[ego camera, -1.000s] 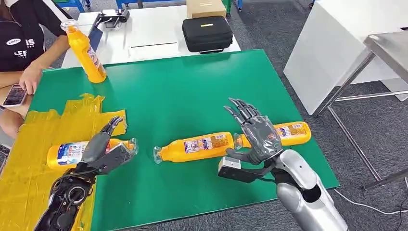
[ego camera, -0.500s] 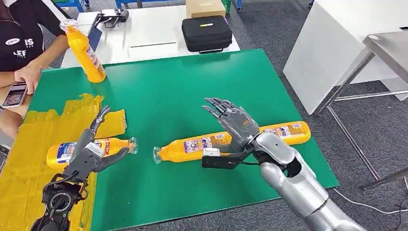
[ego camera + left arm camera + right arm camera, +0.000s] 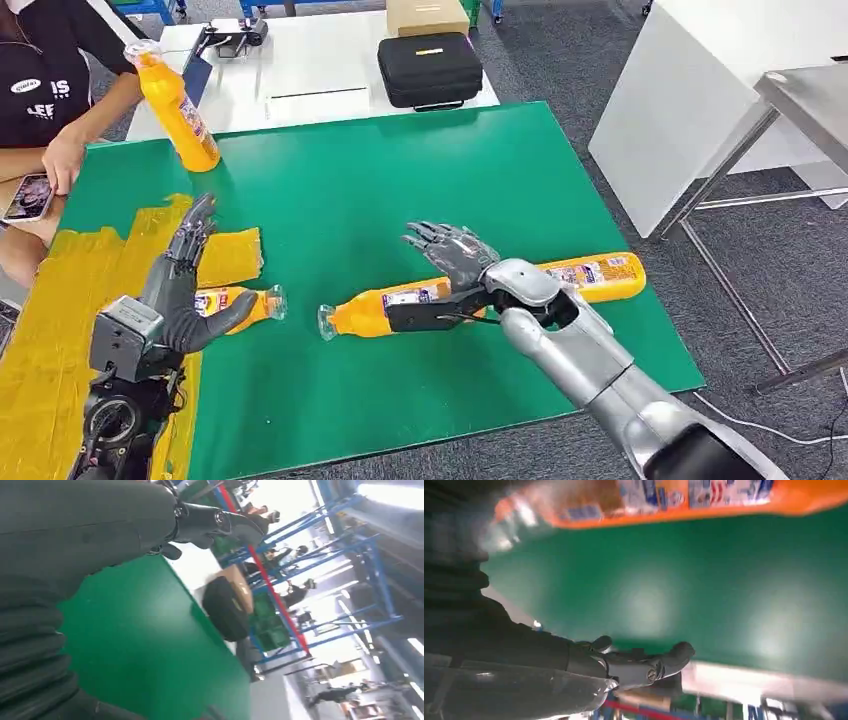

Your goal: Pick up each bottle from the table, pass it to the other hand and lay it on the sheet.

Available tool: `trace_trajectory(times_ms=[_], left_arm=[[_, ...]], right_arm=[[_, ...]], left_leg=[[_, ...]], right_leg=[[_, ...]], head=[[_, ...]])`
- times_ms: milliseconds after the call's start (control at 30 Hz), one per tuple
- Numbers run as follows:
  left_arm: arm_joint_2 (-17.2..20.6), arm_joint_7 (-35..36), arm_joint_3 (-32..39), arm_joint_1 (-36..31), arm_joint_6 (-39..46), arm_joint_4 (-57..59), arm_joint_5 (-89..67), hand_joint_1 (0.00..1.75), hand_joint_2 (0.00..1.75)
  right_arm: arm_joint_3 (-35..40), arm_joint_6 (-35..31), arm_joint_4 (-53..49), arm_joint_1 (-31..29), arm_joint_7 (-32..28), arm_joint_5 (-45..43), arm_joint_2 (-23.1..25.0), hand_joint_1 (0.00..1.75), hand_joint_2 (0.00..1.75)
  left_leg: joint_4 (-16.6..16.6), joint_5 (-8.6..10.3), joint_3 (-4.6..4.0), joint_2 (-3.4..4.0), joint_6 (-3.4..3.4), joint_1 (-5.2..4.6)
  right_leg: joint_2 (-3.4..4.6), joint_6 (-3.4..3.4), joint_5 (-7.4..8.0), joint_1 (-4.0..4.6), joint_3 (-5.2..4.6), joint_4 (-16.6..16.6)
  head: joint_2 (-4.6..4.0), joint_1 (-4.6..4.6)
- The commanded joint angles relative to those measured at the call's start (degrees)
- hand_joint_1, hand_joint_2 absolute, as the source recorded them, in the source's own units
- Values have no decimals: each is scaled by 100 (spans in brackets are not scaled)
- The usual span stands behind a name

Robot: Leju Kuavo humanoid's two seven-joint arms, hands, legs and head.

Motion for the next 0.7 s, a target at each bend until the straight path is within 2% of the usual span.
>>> trace_trajectory(times_ms=[33,133,200,567,700], left_arm=[[-71,71,-50,-100,-29,-52,55,0,175],[-71,71,-50,-100,-29,-52,55,0,175],[-104,86,-20,-83,-28,-27,62,0,175],[-265,204,42,-158,-87,151,62,0,175],[-262,228,40,-200,-103,225,62,0,175]], right_arm=[[659,314,1462,-614,15,-84,361,0,175],[659,314,1462,-614,15,-84,361,0,175],[808,648,1398,-641,41,-162,304,0,175],[951,969,1980,-665,-13,-468,447,0,175],[1128,1161,2217,-703,272,-316,489,0,175]], left_leg=[[-2,-6,17,11,-9,5],[0,-10,21,9,-11,5],[0,-13,28,12,-13,6],[-3,-9,28,9,-13,5],[-2,-10,27,7,-13,6]], right_leg=[[26,-12,-3,3,15,-5],[29,-13,-6,3,21,-5],[36,-16,-9,3,27,-5],[30,-16,-7,3,26,-7],[28,-16,-8,4,27,-7]], head=[[-2,2],[-2,2],[-2,2],[-2,0],[-2,2]])
